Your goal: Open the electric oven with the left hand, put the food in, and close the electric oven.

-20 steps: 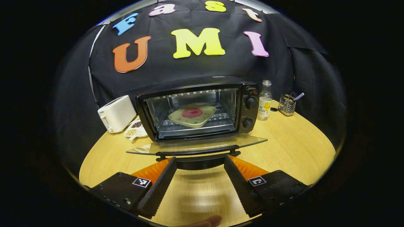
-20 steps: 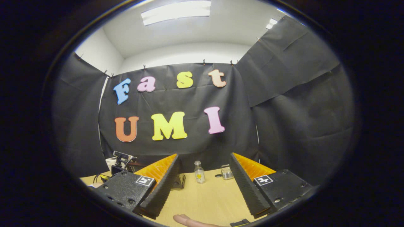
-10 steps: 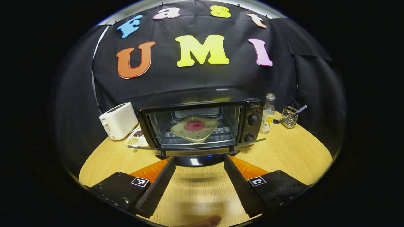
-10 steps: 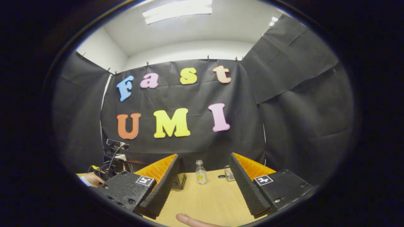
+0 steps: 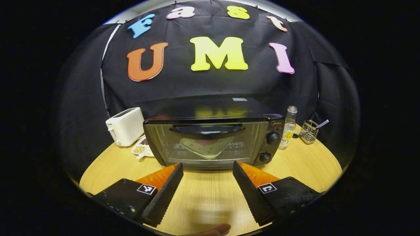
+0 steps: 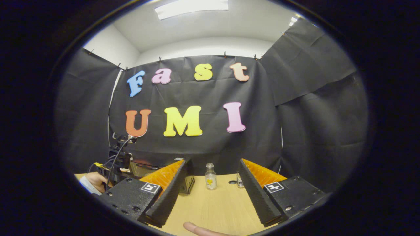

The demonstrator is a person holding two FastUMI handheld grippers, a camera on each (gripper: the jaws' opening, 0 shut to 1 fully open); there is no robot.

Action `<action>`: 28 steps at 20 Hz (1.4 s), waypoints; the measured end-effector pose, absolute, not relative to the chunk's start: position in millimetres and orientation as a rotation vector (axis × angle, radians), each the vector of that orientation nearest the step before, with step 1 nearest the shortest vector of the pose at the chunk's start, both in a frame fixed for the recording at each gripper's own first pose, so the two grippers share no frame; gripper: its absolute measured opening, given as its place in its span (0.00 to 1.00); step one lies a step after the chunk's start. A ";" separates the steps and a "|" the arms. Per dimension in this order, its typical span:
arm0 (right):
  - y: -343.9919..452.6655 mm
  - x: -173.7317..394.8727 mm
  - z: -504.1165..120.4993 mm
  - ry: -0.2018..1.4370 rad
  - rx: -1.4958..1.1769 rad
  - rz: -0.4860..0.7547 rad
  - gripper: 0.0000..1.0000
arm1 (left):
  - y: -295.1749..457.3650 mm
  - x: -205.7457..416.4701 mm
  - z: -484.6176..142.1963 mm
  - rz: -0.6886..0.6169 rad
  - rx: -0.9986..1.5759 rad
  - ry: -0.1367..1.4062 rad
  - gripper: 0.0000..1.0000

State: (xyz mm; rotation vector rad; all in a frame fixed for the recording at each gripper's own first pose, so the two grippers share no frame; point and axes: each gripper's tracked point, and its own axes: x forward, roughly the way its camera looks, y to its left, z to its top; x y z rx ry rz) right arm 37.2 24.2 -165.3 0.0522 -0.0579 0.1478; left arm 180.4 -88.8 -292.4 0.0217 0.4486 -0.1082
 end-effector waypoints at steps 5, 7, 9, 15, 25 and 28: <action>22.7 9.8 -156.5 -0.070 0.065 0.127 1.00 | -81.3 134.6 -241.2 -0.107 0.015 0.360 0.96; 21.5 -1.6 -152.2 -0.068 0.068 0.117 1.00 | -75.9 113.2 -221.3 -0.105 0.021 0.325 0.96; 21.8 -11.5 -142.4 -0.072 0.055 0.108 1.00 | -66.1 90.6 -202.1 -0.089 0.027 0.288 0.96; 21.8 -35.4 -119.9 -0.094 0.016 0.062 1.00 | -37.5 24.2 -130.9 -0.050 -0.015 0.116 0.96; 46.7 -46.2 -120.1 -0.037 0.011 0.098 0.96 | -32.7 -40.9 -88.0 -0.089 -0.016 -0.013 0.96; 47.5 -47.1 -121.5 -0.031 0.009 0.107 1.00 | -34.1 -44.1 -91.1 -0.085 0.009 0.003 0.97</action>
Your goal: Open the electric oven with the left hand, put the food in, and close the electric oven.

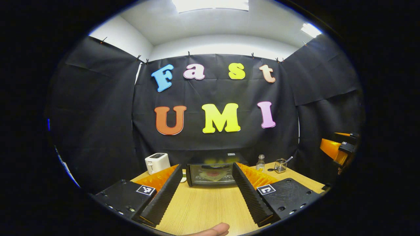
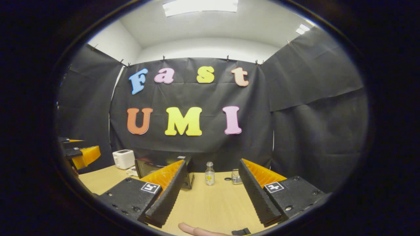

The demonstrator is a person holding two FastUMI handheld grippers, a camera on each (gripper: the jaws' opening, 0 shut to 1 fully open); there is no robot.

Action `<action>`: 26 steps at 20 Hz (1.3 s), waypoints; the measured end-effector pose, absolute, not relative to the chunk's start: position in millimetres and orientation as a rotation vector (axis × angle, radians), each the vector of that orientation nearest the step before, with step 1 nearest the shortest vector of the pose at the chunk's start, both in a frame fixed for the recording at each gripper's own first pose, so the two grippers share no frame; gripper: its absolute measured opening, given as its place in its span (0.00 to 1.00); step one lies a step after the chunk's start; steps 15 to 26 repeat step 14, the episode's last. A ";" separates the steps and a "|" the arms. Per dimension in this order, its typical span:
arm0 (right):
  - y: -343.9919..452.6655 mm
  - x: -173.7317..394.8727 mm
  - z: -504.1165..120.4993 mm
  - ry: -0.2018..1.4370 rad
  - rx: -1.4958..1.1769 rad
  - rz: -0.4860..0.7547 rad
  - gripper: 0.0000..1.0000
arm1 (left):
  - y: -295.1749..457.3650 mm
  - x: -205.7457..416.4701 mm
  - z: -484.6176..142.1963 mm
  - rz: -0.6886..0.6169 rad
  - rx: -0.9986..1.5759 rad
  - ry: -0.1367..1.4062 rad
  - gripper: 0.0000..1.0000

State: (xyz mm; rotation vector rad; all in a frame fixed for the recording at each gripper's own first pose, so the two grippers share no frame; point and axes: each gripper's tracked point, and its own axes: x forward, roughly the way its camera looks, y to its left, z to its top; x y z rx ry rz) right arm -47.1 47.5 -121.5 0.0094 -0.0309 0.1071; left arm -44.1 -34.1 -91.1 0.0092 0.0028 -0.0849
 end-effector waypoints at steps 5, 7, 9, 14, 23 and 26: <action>43.3 -43.2 -130.5 0.011 0.034 0.110 1.00 | -30.8 -45.0 -92.2 -0.074 0.018 0.007 0.96; 41.1 -39.5 -134.4 0.024 0.005 0.099 0.96 | -30.8 -46.1 -92.0 -0.076 0.007 0.009 0.96; 48.3 -41.2 -133.5 0.031 0.012 0.121 1.00 | -30.2 -47.1 -90.1 -0.080 0.002 0.009 0.96; 59.2 -41.8 -132.7 0.035 -0.007 0.185 1.00 | -25.2 -47.2 -89.2 -0.065 0.001 0.012 0.96; 59.2 -41.8 -132.7 0.035 -0.007 0.185 1.00 | -25.2 -47.2 -89.2 -0.065 0.001 0.012 0.96; 59.2 -41.8 -132.7 0.035 -0.007 0.185 1.00 | -25.2 -47.2 -89.2 -0.065 0.001 0.012 0.96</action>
